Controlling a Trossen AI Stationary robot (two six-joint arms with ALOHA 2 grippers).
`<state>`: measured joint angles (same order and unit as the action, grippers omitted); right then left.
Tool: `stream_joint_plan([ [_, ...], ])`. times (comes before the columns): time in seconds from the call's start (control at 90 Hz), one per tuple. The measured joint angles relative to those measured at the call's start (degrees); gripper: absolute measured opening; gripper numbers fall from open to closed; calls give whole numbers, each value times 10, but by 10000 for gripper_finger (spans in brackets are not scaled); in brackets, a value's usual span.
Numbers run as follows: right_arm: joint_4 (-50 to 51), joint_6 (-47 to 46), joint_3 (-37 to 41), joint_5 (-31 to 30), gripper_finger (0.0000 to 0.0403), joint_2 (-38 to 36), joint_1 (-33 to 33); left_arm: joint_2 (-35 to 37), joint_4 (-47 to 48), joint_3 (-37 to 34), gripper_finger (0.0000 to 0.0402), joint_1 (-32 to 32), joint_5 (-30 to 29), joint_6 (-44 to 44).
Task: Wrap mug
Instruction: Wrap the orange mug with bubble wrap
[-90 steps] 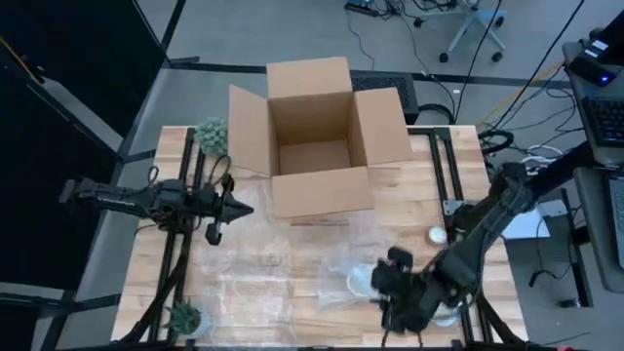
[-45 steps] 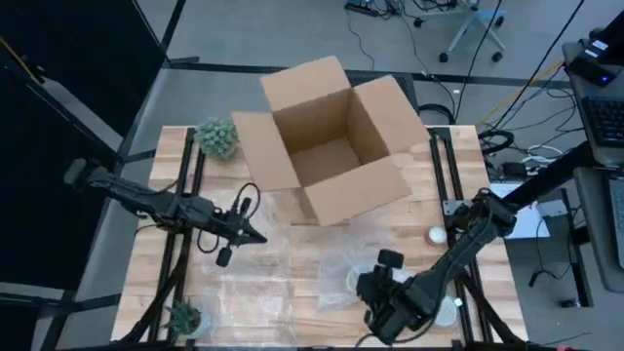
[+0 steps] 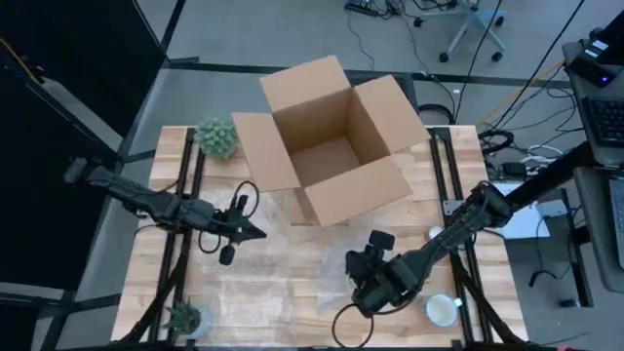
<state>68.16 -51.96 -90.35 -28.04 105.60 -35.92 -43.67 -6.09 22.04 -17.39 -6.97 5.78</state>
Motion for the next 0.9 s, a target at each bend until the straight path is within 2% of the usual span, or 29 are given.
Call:
stream_joint_plan([
  [0.133,0,-1,0,-8,175,-2,-18,32,-4,38,0,-5,-2,-3],
  [0.244,0,-10,0,-21,176,-2,-22,30,-7,78,0,-28,-1,-24],
  [0.389,0,-13,0,-26,176,-2,-24,-14,-6,107,0,-82,-3,-32],
  [0.556,1,-13,0,-36,176,-2,-24,-97,-6,121,0,-151,-33,-32],
  [0.622,5,-13,0,-37,176,-2,-24,-140,-19,122,0,-174,-59,-31],
  [0.689,6,-13,0,-37,176,-2,-24,-195,-50,122,0,-189,-115,-31],
  [0.822,4,-17,0,-37,176,-2,-25,-322,-212,122,0,-176,-247,-50],
  [0.9,4,-28,0,-38,176,-2,-25,-396,-314,122,0,-147,-270,-75],
])
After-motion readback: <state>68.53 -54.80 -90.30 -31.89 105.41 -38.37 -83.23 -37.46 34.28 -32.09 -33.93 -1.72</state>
